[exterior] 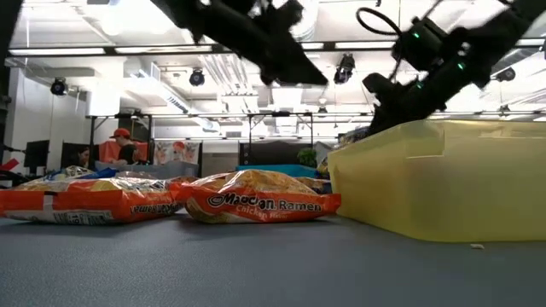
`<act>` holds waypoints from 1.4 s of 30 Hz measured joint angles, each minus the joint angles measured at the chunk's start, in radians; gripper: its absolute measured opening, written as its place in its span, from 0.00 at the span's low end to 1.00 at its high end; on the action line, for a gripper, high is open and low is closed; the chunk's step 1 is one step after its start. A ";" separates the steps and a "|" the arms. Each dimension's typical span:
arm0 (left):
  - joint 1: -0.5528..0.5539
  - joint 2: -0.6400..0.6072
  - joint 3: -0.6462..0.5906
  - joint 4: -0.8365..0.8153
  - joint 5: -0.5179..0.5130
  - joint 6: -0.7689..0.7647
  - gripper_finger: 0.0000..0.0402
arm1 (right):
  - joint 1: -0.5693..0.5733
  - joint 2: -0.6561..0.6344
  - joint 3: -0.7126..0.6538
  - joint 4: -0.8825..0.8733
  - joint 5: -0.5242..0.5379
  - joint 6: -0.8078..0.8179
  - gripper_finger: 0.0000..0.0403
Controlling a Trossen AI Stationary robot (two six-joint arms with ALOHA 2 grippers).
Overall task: Sort Maruchan noodles
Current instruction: Put the blue noodle pack into the blue bin
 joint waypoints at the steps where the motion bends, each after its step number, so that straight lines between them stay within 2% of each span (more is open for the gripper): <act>1: -0.003 -0.030 -0.022 0.010 0.000 -0.001 0.00 | 0.000 -0.005 0.031 -0.057 0.016 -0.024 0.16; 4: -0.011 -0.111 -0.090 0.037 0.000 -0.019 0.00 | 0.000 0.003 0.132 -0.186 0.058 -0.097 0.16; 10: -0.017 -0.224 -0.220 0.156 0.000 -0.059 0.00 | -0.014 0.072 0.347 -0.355 0.061 -0.244 0.16; 18: -0.017 -0.309 -0.340 0.306 0.000 -0.105 0.00 | -0.040 0.255 0.649 -0.515 0.060 -0.454 0.16; 27: -0.018 -0.409 -0.390 0.302 0.000 -0.105 0.00 | -0.084 0.486 0.910 -0.641 0.061 -0.649 0.16; 37: -0.017 -0.506 -0.461 0.302 -0.015 -0.108 0.00 | -0.108 0.619 1.002 -0.678 0.062 -0.740 0.16; 42: -0.018 -0.538 -0.491 0.302 -0.073 -0.109 0.00 | -0.110 0.626 0.986 -0.669 0.165 -0.766 0.16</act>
